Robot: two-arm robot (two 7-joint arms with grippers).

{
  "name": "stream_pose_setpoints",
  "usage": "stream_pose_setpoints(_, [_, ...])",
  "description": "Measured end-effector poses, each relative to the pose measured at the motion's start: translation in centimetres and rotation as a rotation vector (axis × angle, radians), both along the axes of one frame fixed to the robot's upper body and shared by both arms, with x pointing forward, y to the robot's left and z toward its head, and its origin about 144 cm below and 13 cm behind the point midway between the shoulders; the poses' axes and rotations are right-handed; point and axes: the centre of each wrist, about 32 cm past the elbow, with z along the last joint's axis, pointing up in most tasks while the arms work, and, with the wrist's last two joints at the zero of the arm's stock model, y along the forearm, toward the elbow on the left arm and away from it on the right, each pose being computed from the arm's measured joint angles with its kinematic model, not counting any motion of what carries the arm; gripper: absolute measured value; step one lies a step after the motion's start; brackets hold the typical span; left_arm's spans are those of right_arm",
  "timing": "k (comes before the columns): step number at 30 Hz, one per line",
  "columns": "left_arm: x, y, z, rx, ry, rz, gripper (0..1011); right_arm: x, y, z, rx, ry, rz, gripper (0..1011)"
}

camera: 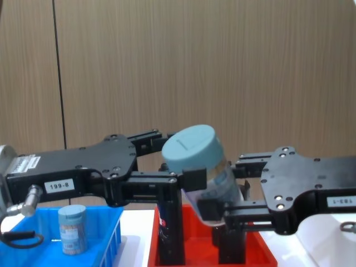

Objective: Pick the cotton swabs from the blue box and place them into the white box.

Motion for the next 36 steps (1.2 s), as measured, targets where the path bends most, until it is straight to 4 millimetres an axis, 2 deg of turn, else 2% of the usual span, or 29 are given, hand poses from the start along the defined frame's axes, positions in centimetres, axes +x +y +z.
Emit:
stream_pose_setpoints(14, [0.0, 0.0, 0.0, 0.000, 0.000, 0.000, 1004, 0.0, -2.1, -0.4, 0.084, 0.007, -0.122, 636])
stream_pose_setpoints(36, [0.0, 0.0, 0.0, 0.000, 0.000, 0.000, 1004, 1.3, -7.2, -0.4, 0.214, 0.032, -0.450, 636])
